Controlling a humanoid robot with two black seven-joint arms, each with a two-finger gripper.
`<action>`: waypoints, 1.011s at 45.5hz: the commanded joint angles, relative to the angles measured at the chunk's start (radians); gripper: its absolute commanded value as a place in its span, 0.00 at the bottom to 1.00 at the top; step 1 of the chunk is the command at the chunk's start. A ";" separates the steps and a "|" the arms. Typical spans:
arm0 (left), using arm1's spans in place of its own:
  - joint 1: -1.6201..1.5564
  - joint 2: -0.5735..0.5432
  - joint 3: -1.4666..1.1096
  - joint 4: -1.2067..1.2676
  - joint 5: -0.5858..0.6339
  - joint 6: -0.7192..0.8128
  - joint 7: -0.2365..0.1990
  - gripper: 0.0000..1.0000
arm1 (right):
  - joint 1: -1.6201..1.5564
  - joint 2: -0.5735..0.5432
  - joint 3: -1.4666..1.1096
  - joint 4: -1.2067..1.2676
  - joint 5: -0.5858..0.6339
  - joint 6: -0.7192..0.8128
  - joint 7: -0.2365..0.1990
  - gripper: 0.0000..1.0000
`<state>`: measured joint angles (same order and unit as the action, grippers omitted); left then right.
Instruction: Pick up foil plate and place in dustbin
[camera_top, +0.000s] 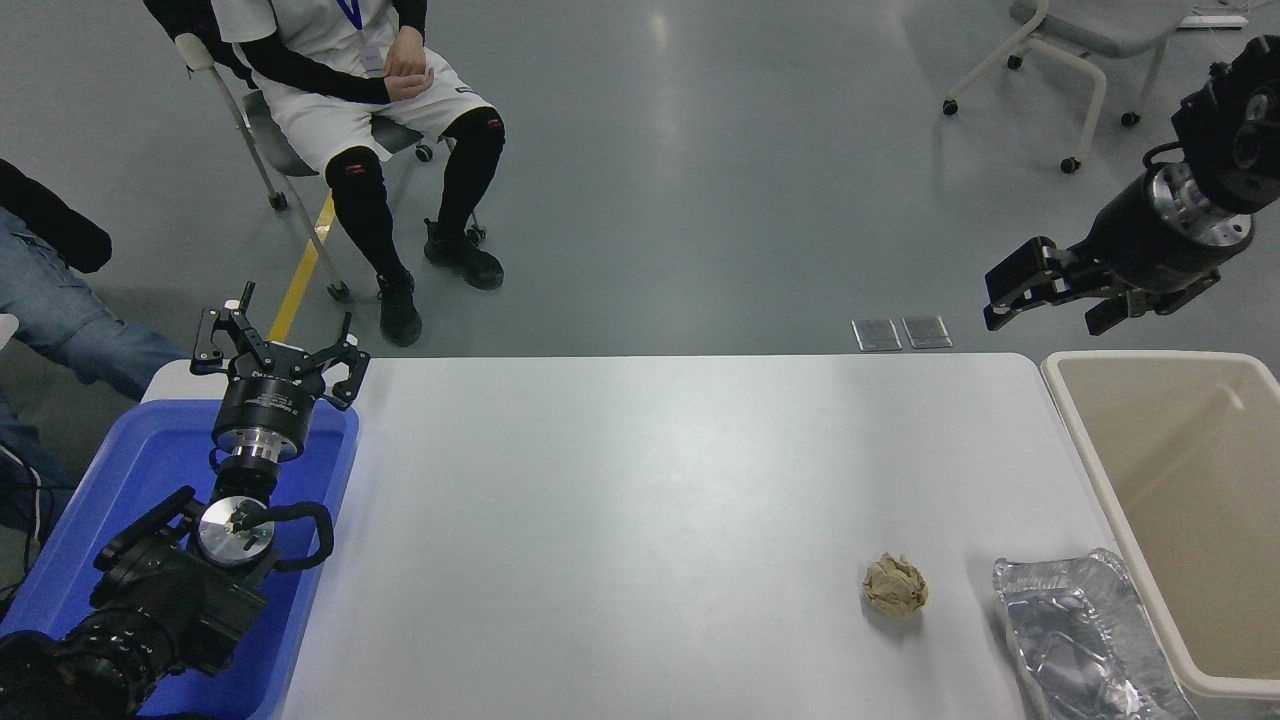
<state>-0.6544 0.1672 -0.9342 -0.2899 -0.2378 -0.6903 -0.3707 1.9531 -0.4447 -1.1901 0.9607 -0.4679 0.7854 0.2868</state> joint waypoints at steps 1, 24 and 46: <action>-0.001 0.000 0.000 0.000 0.002 0.003 -0.001 0.99 | -0.002 0.001 0.003 0.001 0.000 0.000 0.000 1.00; -0.001 0.000 0.000 0.002 0.002 0.002 0.001 0.99 | 0.007 -0.002 0.009 0.001 0.000 0.000 0.000 1.00; 0.001 0.000 0.000 0.000 0.000 0.002 0.001 0.99 | 0.003 0.006 0.006 0.003 0.002 0.000 0.000 1.00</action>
<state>-0.6537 0.1672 -0.9342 -0.2899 -0.2363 -0.6886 -0.3696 1.9594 -0.4408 -1.1826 0.9625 -0.4679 0.7854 0.2869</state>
